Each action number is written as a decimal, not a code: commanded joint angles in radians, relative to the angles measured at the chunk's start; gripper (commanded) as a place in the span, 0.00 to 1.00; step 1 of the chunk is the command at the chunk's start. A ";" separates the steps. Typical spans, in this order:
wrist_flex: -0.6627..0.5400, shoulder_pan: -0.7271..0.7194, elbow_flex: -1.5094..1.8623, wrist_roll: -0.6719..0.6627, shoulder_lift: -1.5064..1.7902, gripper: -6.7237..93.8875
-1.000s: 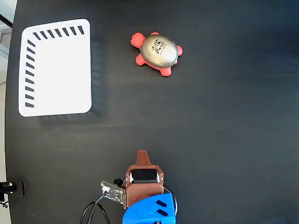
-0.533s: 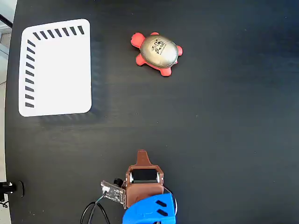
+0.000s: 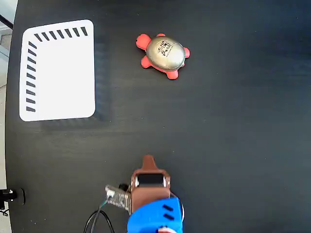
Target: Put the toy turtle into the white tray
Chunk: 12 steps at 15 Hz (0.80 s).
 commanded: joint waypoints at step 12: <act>-0.127 0.092 -1.034 -0.052 -1.321 0.07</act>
